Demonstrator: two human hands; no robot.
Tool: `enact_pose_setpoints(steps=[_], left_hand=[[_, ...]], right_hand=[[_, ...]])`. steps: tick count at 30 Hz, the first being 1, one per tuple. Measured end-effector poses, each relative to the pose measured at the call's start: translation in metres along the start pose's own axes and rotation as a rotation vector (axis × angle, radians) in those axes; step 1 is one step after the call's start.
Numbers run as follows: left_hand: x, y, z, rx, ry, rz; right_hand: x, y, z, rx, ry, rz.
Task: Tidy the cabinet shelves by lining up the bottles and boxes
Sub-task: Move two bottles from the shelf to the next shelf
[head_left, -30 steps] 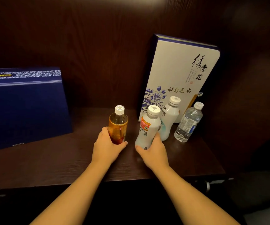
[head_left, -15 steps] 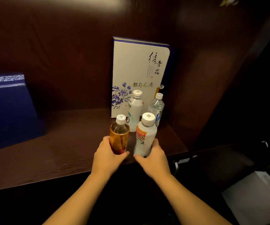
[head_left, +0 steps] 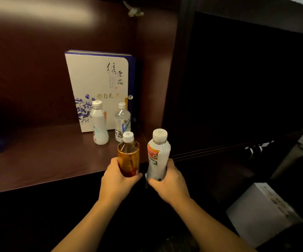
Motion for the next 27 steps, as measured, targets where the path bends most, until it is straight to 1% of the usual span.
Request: enact_pose_setpoints(steps=[4, 7, 14, 23, 27], left_hand=[[-0.023, 0.032, 0.043, -0.006, -0.024, 0.012], [-0.037, 0.053, 0.072, -0.011, -0.030, 0.024], [-0.050, 0.099, 0.119, 0.022, -0.072, 0.093], [-0.006, 0.131, 0.164, 0.008, -0.120, 0.160], [0.028, 0.134, 0.184, -0.029, -0.134, 0.146]], right_hand=[[-0.015, 0.030, -0.050, 0.022, -0.004, -0.026], [-0.021, 0.051, -0.083, 0.028, -0.002, -0.010], [-0.025, 0.087, -0.133, 0.077, 0.040, 0.002], [0.016, 0.119, -0.166, 0.089, 0.124, 0.036], [0.046, 0.130, -0.174, 0.087, 0.134, 0.061]])
Point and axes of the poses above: each hand's wrist, its own x-axis towards the middle knuckle, its own z-axis out of the palm, y = z × x, the point moved 9 cm from there along x, towards the middle knuckle, and after that the axes turned 5 degrees about -y, right-handed, at the moved point
